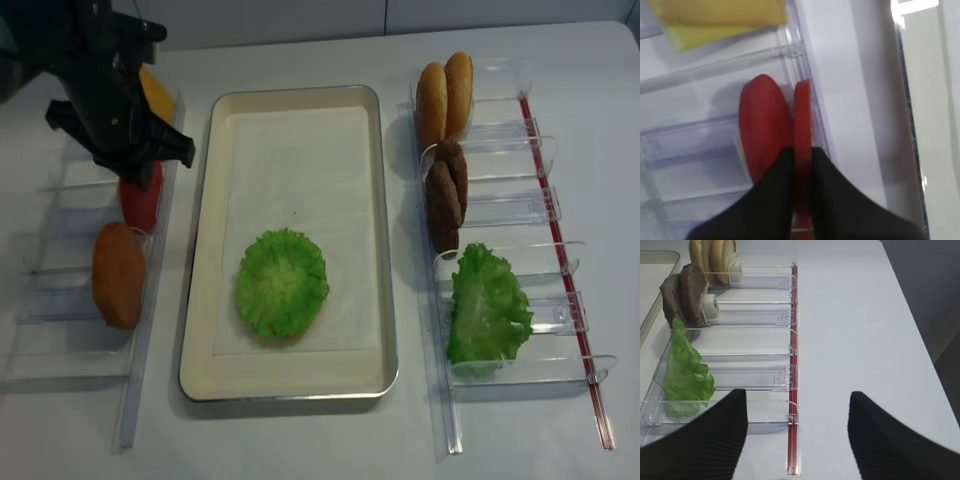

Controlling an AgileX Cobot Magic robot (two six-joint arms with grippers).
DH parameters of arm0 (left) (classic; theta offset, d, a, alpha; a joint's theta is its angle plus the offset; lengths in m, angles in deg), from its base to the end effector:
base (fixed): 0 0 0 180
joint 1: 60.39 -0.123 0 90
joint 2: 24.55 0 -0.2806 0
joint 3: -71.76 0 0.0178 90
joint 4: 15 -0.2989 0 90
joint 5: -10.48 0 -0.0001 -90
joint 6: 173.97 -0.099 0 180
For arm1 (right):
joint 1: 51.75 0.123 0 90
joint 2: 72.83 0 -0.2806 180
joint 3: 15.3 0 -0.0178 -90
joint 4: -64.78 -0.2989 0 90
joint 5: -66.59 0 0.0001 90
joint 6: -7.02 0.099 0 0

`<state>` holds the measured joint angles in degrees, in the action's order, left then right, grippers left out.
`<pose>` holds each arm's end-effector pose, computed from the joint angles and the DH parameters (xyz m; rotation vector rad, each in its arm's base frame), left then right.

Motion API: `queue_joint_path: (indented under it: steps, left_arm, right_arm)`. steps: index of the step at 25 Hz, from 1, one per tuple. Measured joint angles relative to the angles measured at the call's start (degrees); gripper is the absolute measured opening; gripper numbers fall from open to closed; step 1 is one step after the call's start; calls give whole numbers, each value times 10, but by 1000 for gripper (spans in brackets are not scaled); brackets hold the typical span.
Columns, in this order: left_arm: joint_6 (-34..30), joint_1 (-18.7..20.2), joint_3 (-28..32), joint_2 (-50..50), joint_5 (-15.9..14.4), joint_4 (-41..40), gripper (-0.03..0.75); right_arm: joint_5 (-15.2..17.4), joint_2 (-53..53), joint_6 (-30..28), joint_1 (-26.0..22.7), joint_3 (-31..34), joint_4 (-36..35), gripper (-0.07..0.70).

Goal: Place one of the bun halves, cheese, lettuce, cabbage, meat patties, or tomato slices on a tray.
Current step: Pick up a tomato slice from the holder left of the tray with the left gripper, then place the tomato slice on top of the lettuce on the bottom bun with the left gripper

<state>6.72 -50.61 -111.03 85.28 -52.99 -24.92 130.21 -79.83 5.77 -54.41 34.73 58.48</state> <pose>0.3995 -0.0534 0.2200 0.3292 2.9363 0.2154 0.0478 0.0075 0.2847 0.0182 2.1017 0.0920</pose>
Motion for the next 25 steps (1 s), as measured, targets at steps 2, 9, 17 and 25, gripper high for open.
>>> queue_joint_path:
  steps: [2,9,17,25]
  left_arm:
    - [-1,0,-19,2,-28,1,62]
    - [-17,5,-127,-11,-64,63,62]
    - [-66,5,-32,-134,-72,239,62]
    - [-189,5,185,-200,-58,439,62]
  right_arm:
    - [0,0,0,0,0,0,460]
    - [0,0,0,0,0,0,460]
    - [0,0,0,0,0,0,460]
    - [0,0,0,0,0,0,460]
